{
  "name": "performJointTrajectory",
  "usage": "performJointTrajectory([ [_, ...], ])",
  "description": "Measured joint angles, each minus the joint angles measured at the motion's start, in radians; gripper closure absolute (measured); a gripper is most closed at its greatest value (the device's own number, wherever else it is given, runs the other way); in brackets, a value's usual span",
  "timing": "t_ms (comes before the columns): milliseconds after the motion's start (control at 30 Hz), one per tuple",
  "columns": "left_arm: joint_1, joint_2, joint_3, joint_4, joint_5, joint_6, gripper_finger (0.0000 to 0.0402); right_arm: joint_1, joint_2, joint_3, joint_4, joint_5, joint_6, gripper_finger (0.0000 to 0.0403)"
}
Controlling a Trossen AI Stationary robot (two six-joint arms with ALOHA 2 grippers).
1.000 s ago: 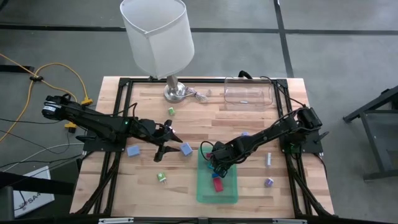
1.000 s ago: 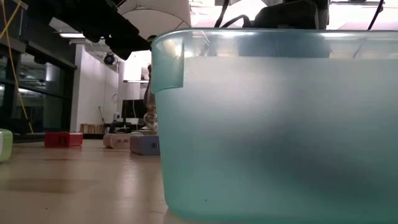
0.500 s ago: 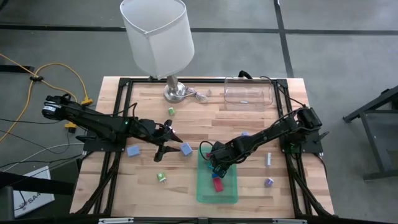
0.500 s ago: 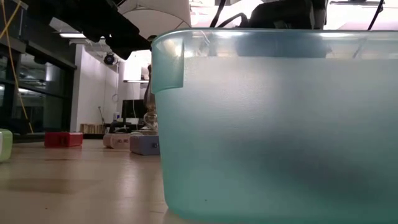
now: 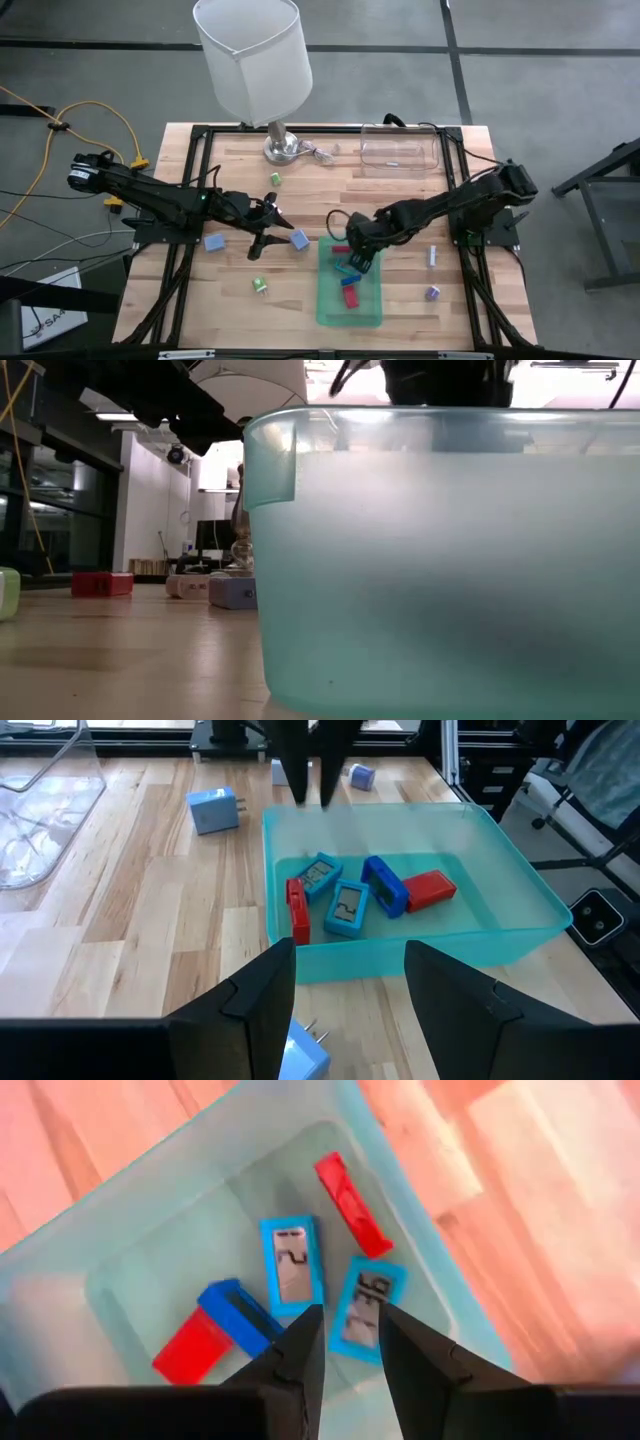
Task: Pick & Place Office items
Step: Put the white digital clock into the green bin
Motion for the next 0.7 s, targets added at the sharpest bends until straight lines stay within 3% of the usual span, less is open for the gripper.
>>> performJointTrajectory([
  [400,0.0,0.0,0.0,0.0,0.0,0.0,0.0218,0.013,-0.155,0.0,-0.309,-0.001,0.237,0.0318],
  [700,0.0,0.0,0.0,0.0,0.0,0.0,0.0218,0.096,-0.149,0.0,-0.552,0.028,0.574,0.0318],
])
